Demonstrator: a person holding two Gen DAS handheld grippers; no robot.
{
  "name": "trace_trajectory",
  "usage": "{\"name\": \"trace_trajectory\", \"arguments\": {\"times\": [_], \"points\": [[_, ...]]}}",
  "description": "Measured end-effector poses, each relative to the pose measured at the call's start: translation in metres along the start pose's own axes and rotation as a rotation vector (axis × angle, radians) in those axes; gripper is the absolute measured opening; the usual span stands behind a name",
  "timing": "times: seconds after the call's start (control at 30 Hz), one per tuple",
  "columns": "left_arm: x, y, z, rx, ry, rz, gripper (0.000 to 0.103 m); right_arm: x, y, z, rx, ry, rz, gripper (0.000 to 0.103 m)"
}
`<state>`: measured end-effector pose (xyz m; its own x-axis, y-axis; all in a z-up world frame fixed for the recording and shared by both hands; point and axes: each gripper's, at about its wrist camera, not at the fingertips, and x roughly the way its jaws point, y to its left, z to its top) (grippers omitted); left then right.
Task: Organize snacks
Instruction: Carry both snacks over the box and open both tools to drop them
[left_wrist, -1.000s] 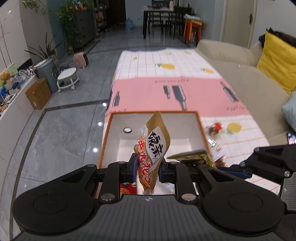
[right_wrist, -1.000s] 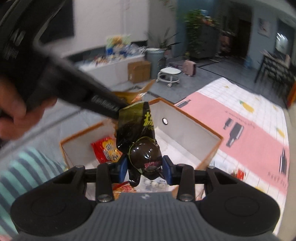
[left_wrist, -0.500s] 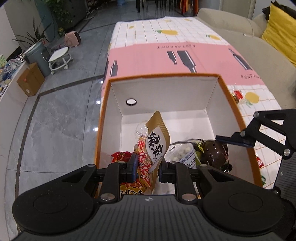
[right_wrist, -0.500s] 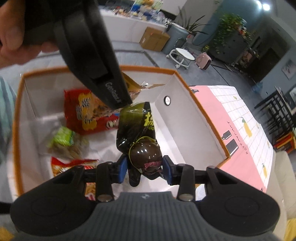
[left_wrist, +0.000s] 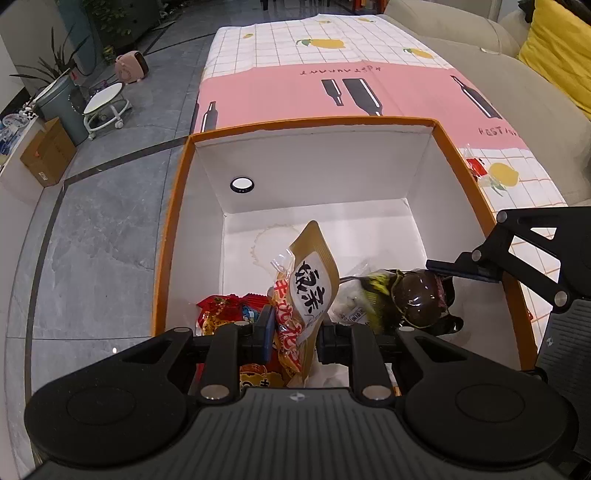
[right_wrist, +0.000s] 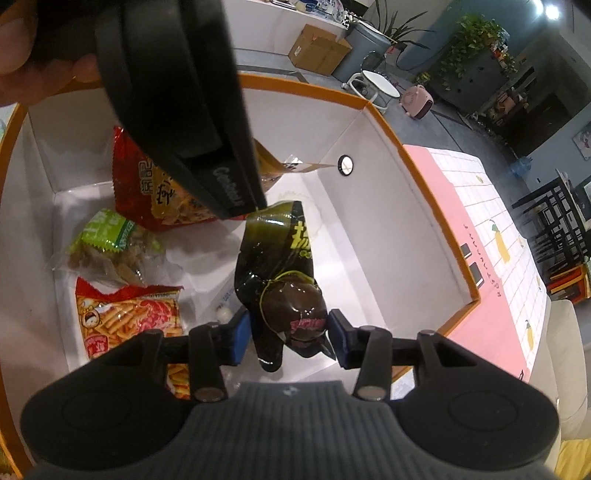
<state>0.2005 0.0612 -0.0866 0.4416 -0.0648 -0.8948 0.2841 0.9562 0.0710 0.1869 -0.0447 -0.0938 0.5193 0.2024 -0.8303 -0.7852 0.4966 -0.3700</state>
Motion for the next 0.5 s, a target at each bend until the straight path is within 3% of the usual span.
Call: {"name": "trace_trajectory", "arguments": {"times": [0.33,0.5], "points": [[-0.003,-0.004,0.002,0.028,-0.002,0.011,0.024,0.003,-0.003,0.012,0.003,-0.011,-0.007,0.044],[-0.014,-0.011,0.004,0.055,-0.033,0.000,0.038,0.000,-0.002,0.011,0.006,-0.016,-0.002,0.052]]}}
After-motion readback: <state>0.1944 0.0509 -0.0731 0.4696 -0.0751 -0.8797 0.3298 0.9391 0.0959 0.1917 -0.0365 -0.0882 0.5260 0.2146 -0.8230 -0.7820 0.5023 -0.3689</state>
